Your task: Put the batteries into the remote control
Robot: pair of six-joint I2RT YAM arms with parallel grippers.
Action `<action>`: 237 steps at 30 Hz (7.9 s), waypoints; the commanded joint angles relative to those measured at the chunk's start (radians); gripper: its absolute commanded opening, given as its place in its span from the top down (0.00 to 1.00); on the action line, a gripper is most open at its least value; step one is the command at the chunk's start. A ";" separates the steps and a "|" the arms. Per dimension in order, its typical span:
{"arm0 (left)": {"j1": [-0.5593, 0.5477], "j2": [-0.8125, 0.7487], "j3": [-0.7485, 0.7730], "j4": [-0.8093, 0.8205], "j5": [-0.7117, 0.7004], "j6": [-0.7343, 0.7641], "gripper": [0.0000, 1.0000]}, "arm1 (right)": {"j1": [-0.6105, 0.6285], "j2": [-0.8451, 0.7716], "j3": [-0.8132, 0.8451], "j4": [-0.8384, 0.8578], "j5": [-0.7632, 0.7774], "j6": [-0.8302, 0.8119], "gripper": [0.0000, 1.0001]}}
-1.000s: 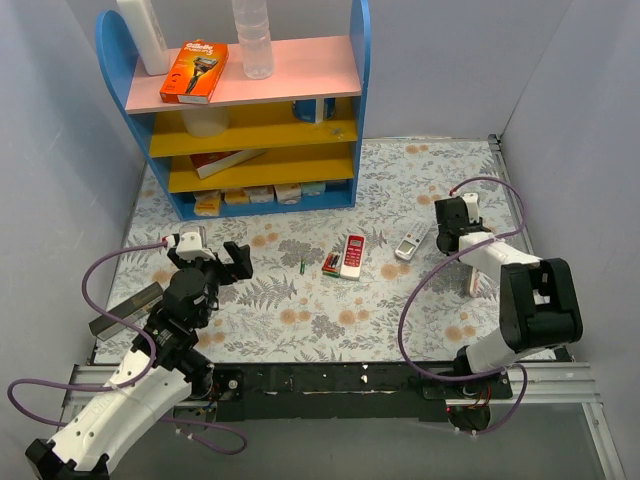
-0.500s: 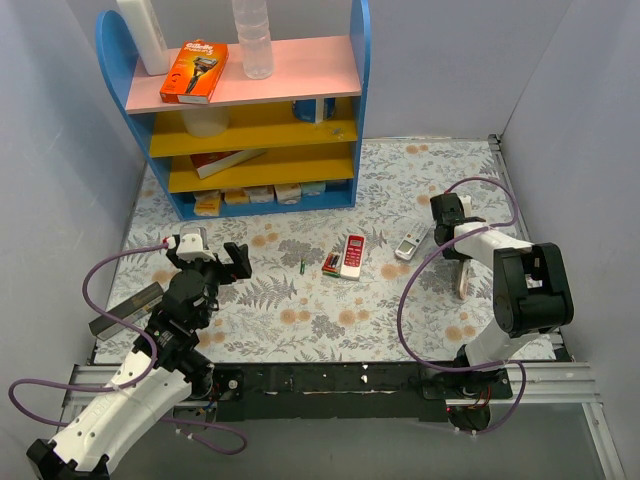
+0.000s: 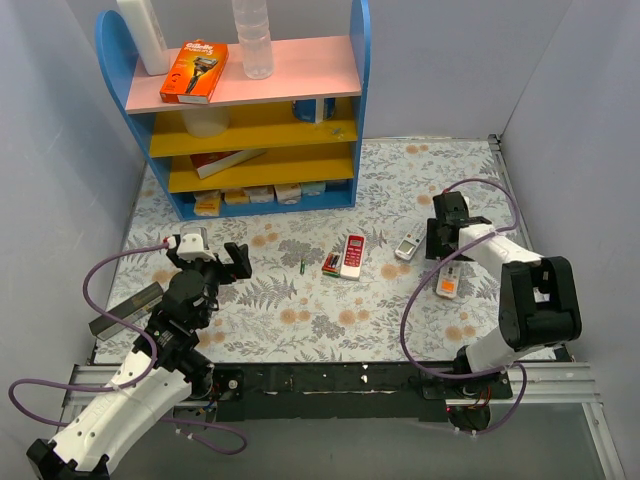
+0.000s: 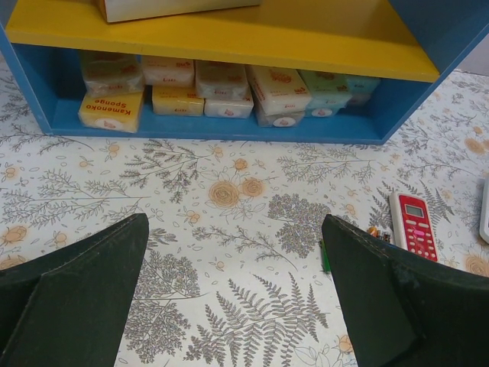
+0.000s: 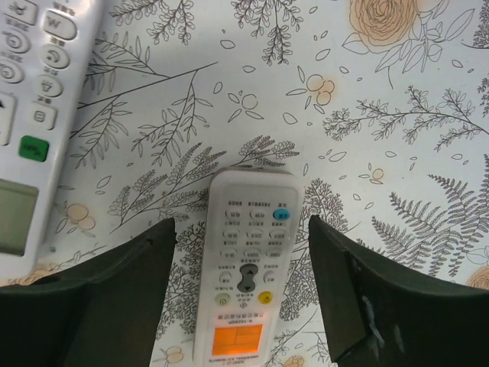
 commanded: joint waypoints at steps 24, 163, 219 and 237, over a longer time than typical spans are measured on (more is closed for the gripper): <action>-0.001 0.061 0.008 0.016 0.043 -0.030 0.02 | 0.002 -0.802 -0.121 0.221 -0.317 0.073 0.03; -0.107 0.547 0.281 0.130 0.718 0.019 1.00 | 0.545 -0.287 0.244 0.283 -0.693 0.380 0.13; 0.114 0.544 0.043 0.706 1.457 -0.451 0.25 | 0.445 -0.326 0.021 0.879 -1.351 0.410 0.99; 0.097 0.613 0.063 0.733 1.489 -0.481 0.56 | 0.471 -0.262 0.050 0.950 -1.379 0.430 0.99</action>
